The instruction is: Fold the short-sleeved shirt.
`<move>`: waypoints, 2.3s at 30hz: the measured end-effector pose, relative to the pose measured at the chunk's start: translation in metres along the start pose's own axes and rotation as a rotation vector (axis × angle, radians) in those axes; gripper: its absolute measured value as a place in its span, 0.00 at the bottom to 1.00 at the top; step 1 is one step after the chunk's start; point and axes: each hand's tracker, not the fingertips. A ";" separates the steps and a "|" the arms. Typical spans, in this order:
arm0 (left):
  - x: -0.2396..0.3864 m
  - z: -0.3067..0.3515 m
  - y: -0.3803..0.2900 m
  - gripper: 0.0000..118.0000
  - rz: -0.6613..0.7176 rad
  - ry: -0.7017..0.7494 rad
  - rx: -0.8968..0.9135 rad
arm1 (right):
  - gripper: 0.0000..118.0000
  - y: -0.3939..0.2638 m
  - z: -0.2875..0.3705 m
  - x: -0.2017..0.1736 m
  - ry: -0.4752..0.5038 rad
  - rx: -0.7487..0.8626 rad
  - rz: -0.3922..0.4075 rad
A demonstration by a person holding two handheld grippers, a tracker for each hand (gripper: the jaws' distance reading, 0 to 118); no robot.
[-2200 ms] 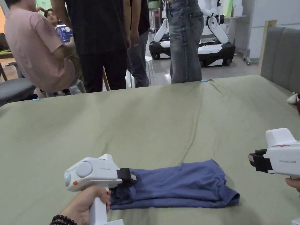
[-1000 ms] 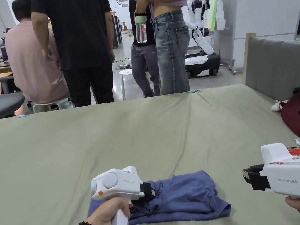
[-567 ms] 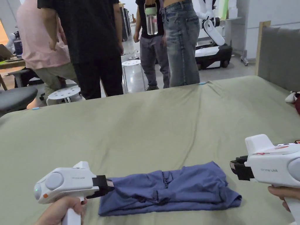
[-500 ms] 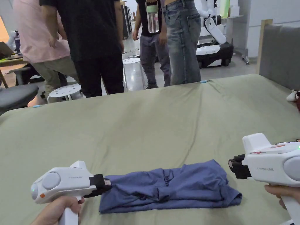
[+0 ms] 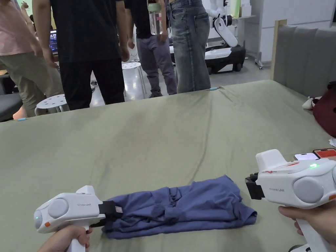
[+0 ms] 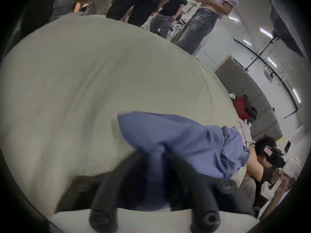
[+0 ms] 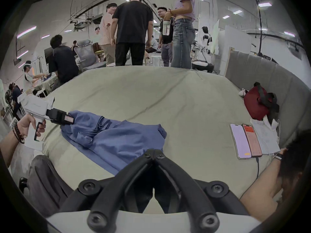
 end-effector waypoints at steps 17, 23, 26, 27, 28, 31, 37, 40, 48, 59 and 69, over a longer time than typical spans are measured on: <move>-0.059 0.075 0.012 0.14 0.109 0.049 0.152 | 0.00 -0.004 0.007 0.005 0.021 0.015 -0.022; -0.072 0.107 0.009 0.14 0.107 0.071 0.147 | 0.00 -0.005 0.008 0.004 0.026 0.020 -0.013; -0.039 0.115 0.013 0.14 0.074 0.031 0.168 | 0.00 -0.005 0.006 0.004 0.033 0.019 -0.019; -0.026 0.116 0.016 0.14 0.072 0.008 0.164 | 0.00 -0.006 0.006 0.004 0.038 0.019 -0.021; -0.013 0.116 0.019 0.14 0.066 -0.030 0.152 | 0.00 -0.006 0.007 0.004 0.042 0.018 -0.023; 0.041 0.106 0.023 0.14 -0.046 -0.123 0.124 | 0.00 -0.011 0.009 0.005 0.045 0.015 -0.027; 0.139 0.039 0.011 0.14 -0.184 -0.218 0.012 | 0.00 -0.022 0.017 0.016 0.029 0.014 -0.096; 0.150 -0.012 0.010 0.14 -0.166 -0.180 -0.047 | 0.00 -0.027 0.031 0.020 0.029 0.034 -0.107; 0.149 -0.029 0.005 1.00 -0.152 -0.281 -0.023 | 0.00 -0.035 0.047 0.044 -0.028 0.050 -0.140; 0.091 0.018 0.021 0.00 -0.082 -0.139 0.065 | 0.00 -0.036 0.025 0.013 0.014 0.058 -0.121; 0.165 -0.071 -0.010 0.00 -0.169 -0.244 -0.109 | 0.00 -0.041 0.038 0.007 0.015 0.049 -0.088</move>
